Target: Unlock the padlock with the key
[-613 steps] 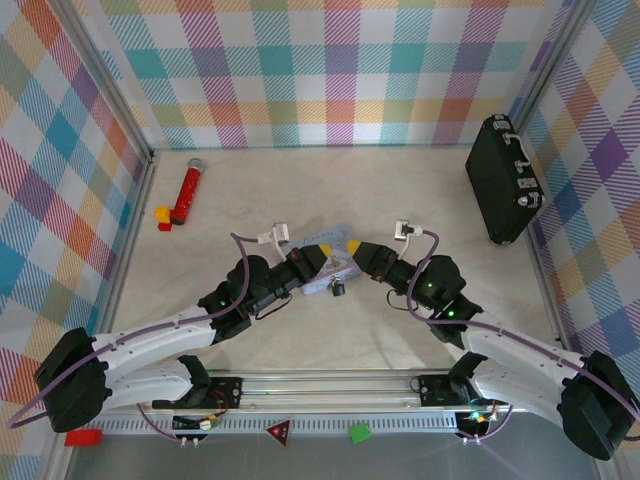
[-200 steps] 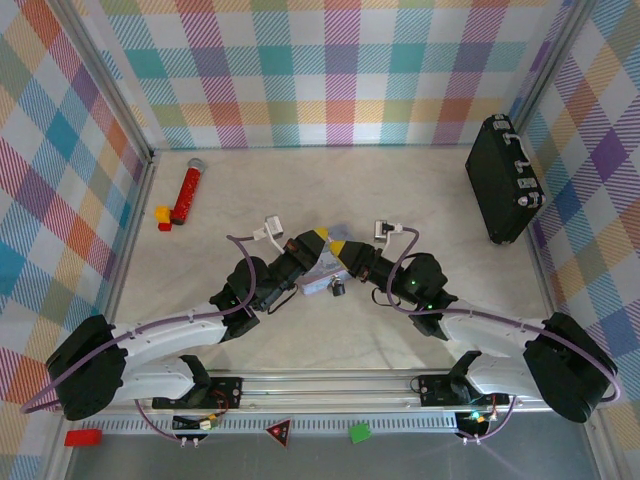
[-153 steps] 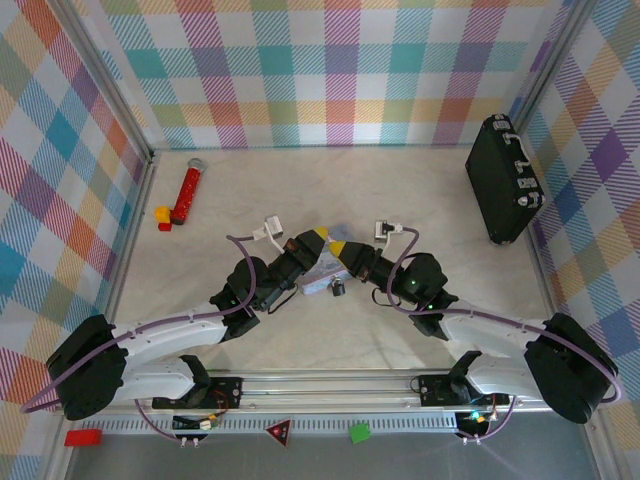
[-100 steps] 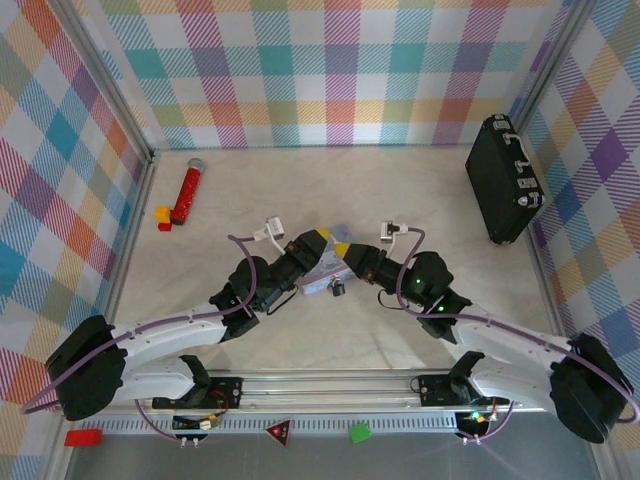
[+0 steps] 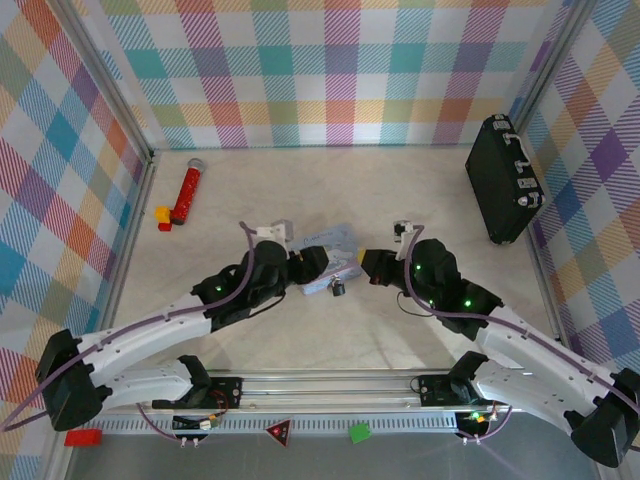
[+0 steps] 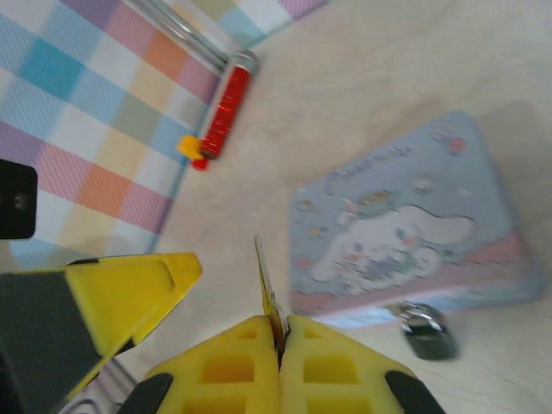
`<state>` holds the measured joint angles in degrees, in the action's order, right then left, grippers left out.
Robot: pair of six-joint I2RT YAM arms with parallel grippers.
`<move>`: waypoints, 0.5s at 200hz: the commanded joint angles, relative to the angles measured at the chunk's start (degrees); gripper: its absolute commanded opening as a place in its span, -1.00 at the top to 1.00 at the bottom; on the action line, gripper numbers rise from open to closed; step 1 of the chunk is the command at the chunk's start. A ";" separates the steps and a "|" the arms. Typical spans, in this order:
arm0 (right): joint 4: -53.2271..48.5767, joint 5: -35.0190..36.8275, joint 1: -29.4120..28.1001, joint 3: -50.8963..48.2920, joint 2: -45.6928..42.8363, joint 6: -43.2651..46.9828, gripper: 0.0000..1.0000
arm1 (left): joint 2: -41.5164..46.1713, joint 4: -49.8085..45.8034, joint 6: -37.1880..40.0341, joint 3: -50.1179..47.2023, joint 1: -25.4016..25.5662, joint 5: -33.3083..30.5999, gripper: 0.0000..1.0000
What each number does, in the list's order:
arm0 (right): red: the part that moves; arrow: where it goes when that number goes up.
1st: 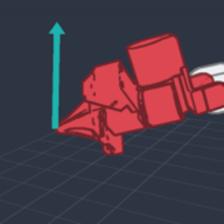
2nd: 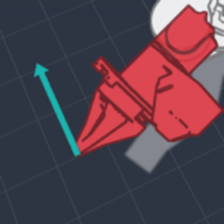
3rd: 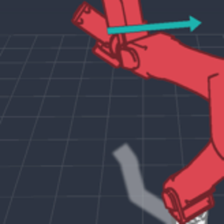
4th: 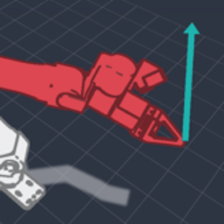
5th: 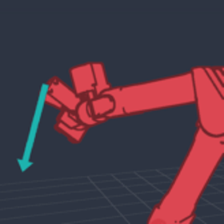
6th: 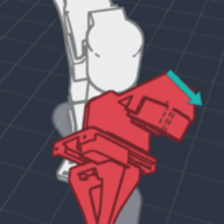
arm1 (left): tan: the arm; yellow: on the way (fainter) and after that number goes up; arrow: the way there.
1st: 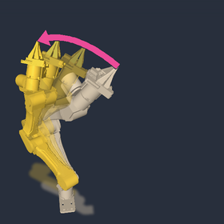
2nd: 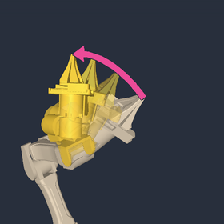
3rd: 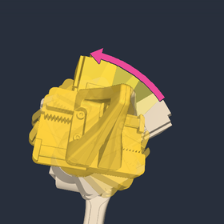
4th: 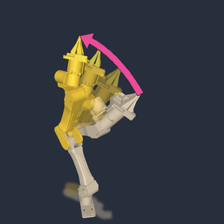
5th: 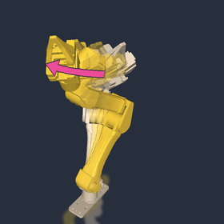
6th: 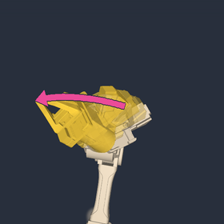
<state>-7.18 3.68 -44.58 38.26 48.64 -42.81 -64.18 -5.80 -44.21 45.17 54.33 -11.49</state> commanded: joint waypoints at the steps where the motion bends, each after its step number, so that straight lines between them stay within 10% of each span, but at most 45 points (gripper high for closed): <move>1: -6.36 3.77 0.32 0.37 -1.25 4.69 1.00 | -6.15 -8.35 3.17 2.37 4.47 1.32 -0.24; 100: -4.37 5.64 0.32 -2.82 -4.52 4.51 1.00 | -26.48 -9.12 -1.73 8.52 7.70 -11.22 -0.33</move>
<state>-12.12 8.60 -44.58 37.06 44.71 -38.94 -89.56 -13.63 -45.84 51.92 62.85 -17.32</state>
